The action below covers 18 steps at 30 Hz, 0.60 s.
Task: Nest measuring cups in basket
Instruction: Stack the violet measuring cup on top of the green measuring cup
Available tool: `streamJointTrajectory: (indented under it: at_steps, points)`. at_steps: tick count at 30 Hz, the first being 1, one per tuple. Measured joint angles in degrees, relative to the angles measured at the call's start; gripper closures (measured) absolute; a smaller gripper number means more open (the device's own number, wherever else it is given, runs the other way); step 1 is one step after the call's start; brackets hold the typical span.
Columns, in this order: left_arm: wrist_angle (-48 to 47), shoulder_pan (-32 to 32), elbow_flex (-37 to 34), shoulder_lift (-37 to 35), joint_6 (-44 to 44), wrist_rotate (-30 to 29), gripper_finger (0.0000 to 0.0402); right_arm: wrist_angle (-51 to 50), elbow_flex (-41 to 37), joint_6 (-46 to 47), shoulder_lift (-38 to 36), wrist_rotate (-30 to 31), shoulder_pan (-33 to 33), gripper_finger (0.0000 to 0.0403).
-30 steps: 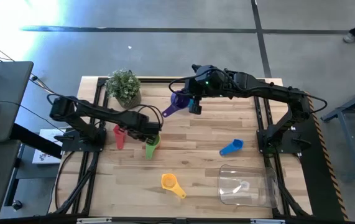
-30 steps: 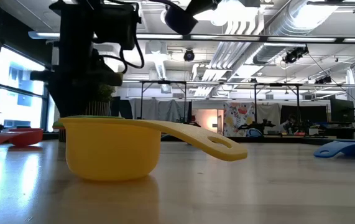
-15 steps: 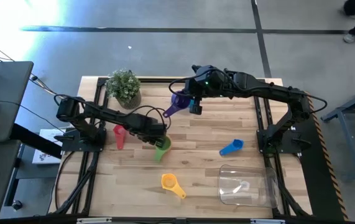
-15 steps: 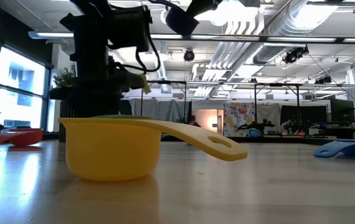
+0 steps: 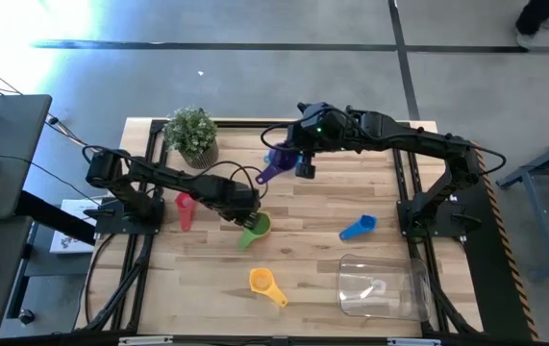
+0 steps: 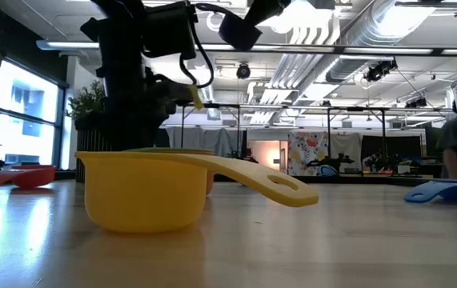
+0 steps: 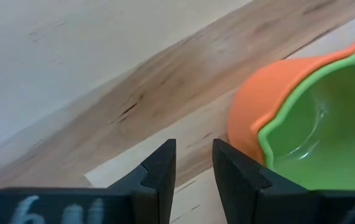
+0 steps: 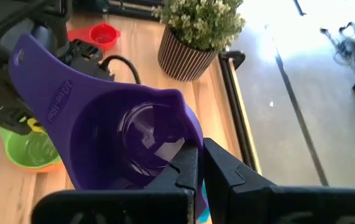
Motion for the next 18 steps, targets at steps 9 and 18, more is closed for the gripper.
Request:
streamJointTrajectory:
  at_steps: [9, 18]
  points:
    - [-10.6, 2.4, 6.3, -4.3, 6.5, -3.1, 0.0321, -7.0, 0.0, 6.8, -0.7, -1.0, 0.5, 0.0402]
    - [-13.5, 6.7, 8.9, -13.7, 12.5, -5.2, 0.0323, -9.3, -0.2, 13.6, 0.7, -6.6, 3.7, 0.0402]
